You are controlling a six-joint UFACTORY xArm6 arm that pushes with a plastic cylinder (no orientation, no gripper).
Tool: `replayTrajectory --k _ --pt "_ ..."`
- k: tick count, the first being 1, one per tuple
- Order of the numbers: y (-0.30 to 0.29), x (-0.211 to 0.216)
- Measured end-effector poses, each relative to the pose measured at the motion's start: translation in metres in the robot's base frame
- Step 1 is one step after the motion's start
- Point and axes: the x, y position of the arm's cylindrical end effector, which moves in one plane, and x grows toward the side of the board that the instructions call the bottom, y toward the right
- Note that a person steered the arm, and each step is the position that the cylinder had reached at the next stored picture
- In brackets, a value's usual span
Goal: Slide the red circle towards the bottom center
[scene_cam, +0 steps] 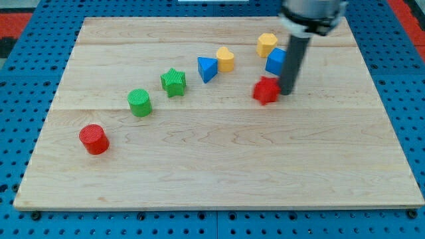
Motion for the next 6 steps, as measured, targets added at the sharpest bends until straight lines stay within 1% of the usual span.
replayTrajectory --k 1,2,3,4,5,6 --pt "0.051 0.054" --pt "-0.015 0.138" --pt "-0.187 0.171" --pt "-0.331 0.158" --pt "-0.366 0.105" --pt "-0.253 0.093"
